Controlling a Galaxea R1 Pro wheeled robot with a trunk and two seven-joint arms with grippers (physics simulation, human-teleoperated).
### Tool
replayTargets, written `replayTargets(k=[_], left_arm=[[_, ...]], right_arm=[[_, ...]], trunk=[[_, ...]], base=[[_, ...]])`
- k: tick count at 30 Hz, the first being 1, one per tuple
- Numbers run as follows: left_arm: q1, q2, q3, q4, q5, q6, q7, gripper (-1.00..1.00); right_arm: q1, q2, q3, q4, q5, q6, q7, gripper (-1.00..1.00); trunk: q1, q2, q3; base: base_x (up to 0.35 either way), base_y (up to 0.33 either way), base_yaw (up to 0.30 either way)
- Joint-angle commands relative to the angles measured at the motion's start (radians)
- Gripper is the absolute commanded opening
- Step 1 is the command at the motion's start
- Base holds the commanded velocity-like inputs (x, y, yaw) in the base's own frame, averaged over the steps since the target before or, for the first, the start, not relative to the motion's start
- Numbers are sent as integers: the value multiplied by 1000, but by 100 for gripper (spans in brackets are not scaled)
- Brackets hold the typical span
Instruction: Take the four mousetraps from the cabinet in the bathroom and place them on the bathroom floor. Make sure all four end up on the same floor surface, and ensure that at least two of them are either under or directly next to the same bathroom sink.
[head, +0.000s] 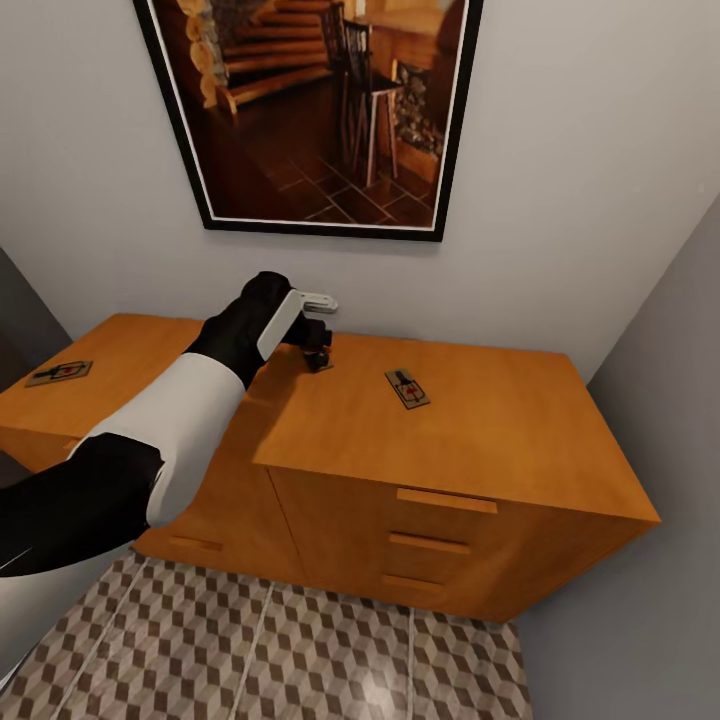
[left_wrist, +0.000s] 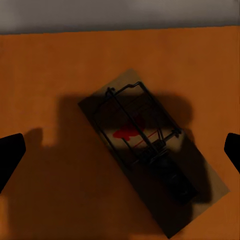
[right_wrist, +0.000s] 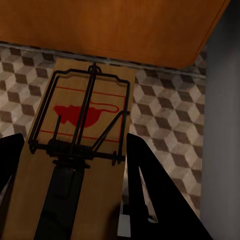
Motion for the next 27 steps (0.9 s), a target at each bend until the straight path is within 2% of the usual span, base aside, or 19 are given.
replayTargets(k=[1,15,20,27], left_arm=[[-1,1,-5,-1,11,3,9,100],[-1,-4,-11,-1,11,4,4,100],[-1,-4,-17,-1,11,3,-30,100],[1,-4,-30,0,11,3,-47,100]], right_arm=[[0,0,-8,-1,5,-2,5,-100],[0,0,-8,-1,5,-2,5,-100],[0,0,-8,-1,5,-2,5,-100],[0,0,-8,-1,5,-2,5,-100]], trunk=[[0,0,-1],[0,0,-1],[0,0,-1],[0,0,-1]], base=[[0,0,0],[0,0,0],[0,0,0],[0,0,0]])
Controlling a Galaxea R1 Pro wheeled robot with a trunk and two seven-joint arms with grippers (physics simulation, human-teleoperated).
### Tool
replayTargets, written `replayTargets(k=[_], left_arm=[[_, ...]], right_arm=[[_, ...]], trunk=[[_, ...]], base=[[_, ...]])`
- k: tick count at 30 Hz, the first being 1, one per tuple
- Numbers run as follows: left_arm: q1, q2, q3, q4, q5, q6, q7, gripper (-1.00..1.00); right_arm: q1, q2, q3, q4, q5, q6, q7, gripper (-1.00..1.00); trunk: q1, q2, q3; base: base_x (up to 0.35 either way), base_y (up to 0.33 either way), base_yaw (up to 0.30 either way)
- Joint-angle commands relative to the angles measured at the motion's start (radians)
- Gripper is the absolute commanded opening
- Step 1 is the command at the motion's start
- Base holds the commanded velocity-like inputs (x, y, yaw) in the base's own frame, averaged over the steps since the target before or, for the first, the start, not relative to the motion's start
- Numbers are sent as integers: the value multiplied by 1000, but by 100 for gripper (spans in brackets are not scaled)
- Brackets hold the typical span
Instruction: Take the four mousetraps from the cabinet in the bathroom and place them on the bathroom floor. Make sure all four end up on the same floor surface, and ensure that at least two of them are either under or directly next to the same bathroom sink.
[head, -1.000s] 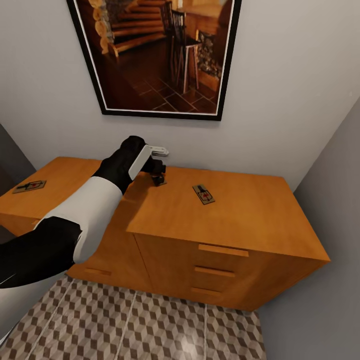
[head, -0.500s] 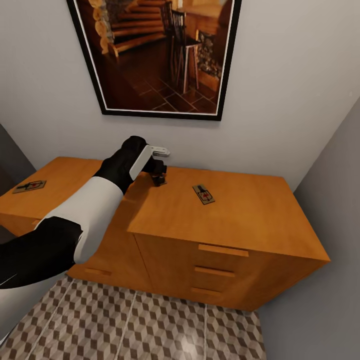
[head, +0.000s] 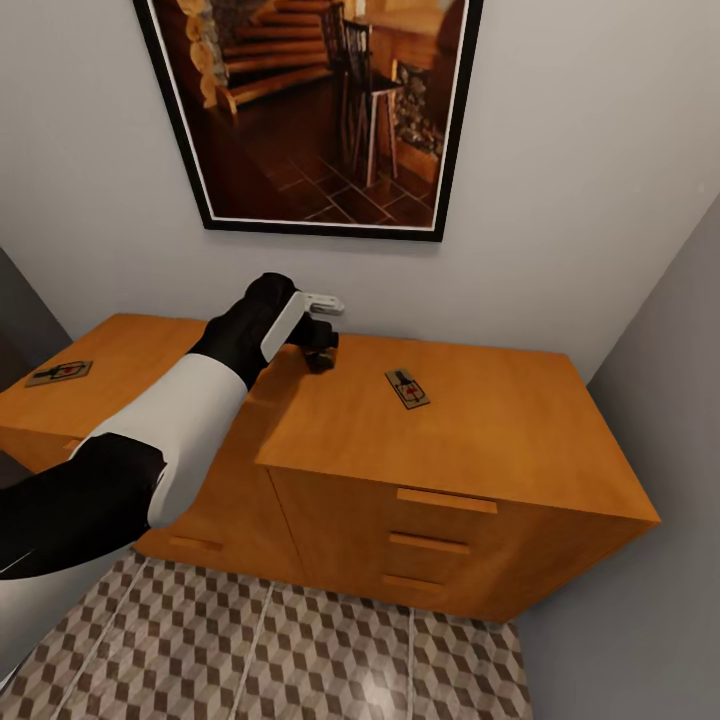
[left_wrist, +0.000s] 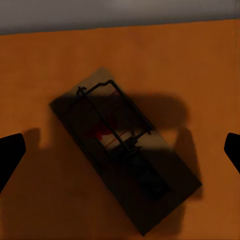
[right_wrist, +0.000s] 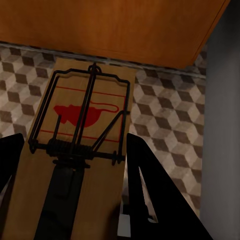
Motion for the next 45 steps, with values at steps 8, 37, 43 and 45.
replayTargets(k=[8,37,43,45], left_arm=[[17,1,-8,1,10,2,7,100],[27,1,-8,1,10,2,7,100],[31,1,-8,1,10,1,8,100],[34,1,-8,1,10,1,7,100]], right_arm=[[0,0,-8,-1,5,-2,5,-100],[-1,0,-8,-1,5,-2,5,-100],[0,0,-8,-1,5,-2,5,-100],[0,0,-8,-1,5,-2,5,-100]], trunk=[[0,0,-1],[0,0,-1],[0,0,-1],[0,0,-1]], base=[[0,0,0],[0,0,0],[0,0,0],[0,0,0]])
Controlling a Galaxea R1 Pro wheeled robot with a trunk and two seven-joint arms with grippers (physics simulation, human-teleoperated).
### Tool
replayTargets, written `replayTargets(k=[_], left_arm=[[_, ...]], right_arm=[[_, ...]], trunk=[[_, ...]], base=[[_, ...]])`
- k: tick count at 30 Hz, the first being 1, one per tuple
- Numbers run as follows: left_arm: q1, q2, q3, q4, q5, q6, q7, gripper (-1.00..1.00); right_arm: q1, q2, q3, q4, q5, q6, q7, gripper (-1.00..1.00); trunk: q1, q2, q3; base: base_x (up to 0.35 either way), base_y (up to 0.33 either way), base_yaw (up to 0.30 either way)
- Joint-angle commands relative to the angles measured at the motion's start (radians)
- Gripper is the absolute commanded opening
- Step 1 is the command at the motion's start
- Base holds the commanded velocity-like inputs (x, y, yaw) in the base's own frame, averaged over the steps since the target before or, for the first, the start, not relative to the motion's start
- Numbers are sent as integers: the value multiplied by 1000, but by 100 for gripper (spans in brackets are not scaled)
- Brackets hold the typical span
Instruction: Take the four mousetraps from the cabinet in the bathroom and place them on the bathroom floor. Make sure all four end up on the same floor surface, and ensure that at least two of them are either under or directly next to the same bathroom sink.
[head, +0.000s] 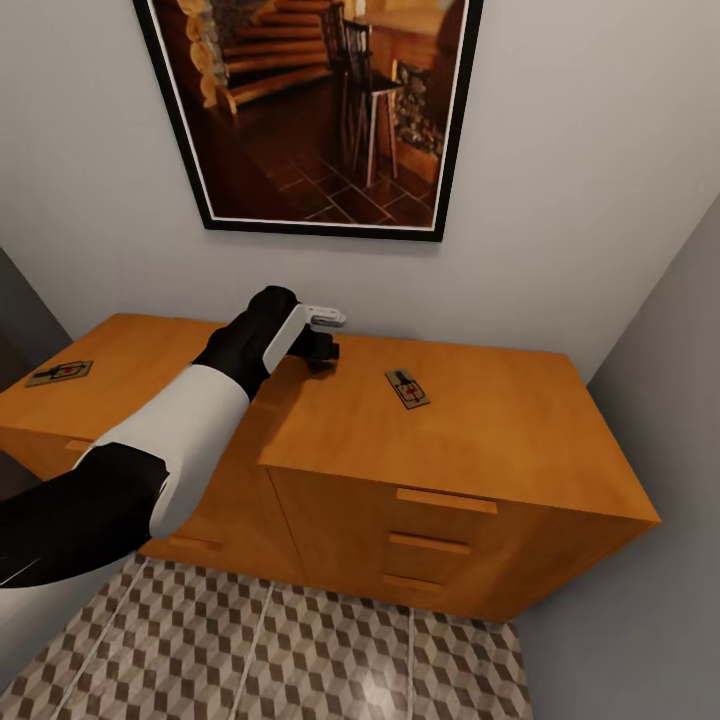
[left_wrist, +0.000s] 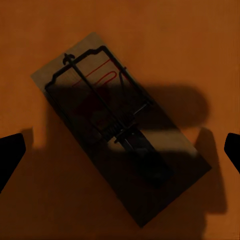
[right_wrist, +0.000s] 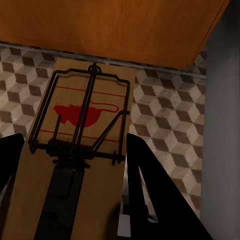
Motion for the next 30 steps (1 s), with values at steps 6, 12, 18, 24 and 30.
replayTargets(k=[6,12,18,24,30], left_arm=[[4,1,-4,-1,11,3,9,100],[5,1,-4,-1,11,3,9,100],[6,1,-4,-1,11,3,9,100],[7,1,-4,-1,11,3,9,100],[7,1,-4,-1,11,3,9,100]], right_arm=[[0,0,-8,-1,4,-2,5,-100],[0,0,-8,-1,4,-2,5,-100],[0,0,-8,-1,4,-2,5,-100],[0,0,-8,-1,4,-2,5,-100],[0,0,-8,-1,4,-2,5,-100]], trunk=[[0,0,-1],[0,0,-5],[0,0,-10],[0,0,-10],[0,0,-10]], base=[[0,0,0],[0,0,0],[0,0,0],[0,0,0],[0,0,0]])
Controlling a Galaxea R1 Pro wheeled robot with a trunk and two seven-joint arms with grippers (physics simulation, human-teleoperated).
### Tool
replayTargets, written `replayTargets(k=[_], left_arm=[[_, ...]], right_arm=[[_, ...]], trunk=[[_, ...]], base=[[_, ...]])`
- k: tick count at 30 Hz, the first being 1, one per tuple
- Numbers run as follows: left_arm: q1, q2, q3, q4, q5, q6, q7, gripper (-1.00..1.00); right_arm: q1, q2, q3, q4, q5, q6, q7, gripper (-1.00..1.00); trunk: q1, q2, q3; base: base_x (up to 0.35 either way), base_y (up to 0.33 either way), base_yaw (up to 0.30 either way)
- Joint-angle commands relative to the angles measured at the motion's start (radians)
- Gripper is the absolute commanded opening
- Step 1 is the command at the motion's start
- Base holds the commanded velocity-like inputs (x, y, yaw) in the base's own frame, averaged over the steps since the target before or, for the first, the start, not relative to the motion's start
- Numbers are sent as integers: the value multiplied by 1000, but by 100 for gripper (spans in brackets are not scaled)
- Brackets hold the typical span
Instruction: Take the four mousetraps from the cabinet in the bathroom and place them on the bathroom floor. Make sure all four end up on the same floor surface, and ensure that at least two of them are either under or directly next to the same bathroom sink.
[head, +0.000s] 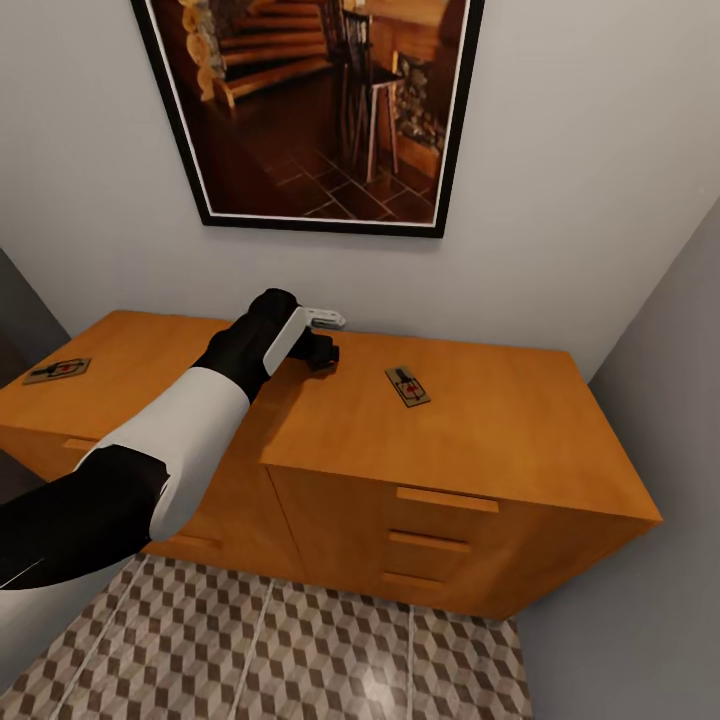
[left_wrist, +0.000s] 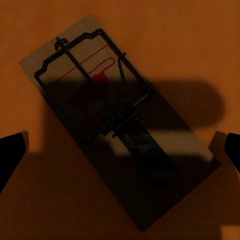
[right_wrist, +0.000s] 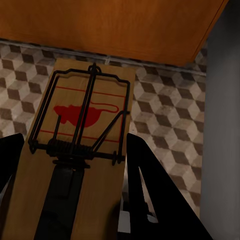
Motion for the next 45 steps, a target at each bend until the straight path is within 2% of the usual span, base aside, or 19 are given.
replayTargets(k=[1,43,44,45], left_arm=[[-1,1,-4,-1,11,3,9,100],[1,2,-4,13,11,3,9,100],[1,2,-4,13,11,3,9,-100],[1,2,-4,13,11,3,9,-100]], right_arm=[[0,0,-8,-1,4,-2,5,-100],[0,0,-8,-1,4,-2,5,-100],[0,0,-8,-1,4,-2,5,-100],[0,0,-8,-1,4,-2,5,-100]], trunk=[[0,0,-1],[0,0,-9],[0,0,-9],[0,0,-9]], base=[[0,0,0],[0,0,0],[0,0,0],[0,0,0]])
